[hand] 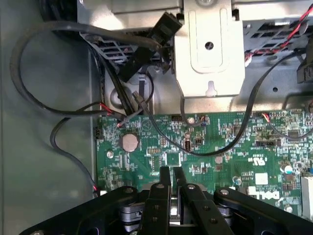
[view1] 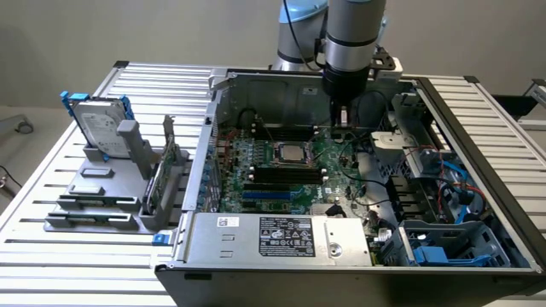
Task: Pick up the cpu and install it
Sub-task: 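Close the cpu cover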
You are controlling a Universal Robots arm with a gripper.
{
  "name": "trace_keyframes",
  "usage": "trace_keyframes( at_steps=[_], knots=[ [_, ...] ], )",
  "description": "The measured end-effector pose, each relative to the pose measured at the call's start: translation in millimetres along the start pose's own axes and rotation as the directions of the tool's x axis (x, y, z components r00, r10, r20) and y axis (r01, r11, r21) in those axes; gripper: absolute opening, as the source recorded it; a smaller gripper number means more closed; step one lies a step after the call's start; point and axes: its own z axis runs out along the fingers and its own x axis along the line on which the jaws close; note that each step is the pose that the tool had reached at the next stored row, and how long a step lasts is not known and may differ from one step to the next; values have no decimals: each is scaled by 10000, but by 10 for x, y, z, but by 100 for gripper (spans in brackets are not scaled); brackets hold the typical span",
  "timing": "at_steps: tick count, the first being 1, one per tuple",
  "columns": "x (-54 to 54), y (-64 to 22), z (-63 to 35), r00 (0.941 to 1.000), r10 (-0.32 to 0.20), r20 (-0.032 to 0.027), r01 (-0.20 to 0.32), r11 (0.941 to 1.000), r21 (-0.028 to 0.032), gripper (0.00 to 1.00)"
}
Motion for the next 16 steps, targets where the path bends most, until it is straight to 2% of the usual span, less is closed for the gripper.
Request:
trace_keyframes(
  at_steps=[1,2,3,8,9,16],
  knots=[
    [0,-3,0,10000,11,11,-12,9998,183,18],
    [0,-9,-1,10000,20,20,-21,9995,327,18],
    [-1,-19,-2,10000,28,28,-29,9990,446,18],
    [-6,-101,-10,10000,53,57,-58,9961,879,18],
    [-7,-119,-11,10000,58,63,-64,9952,982,18],
    [-14,-232,-21,9999,109,131,-133,9811,1932,18]
  ],
)
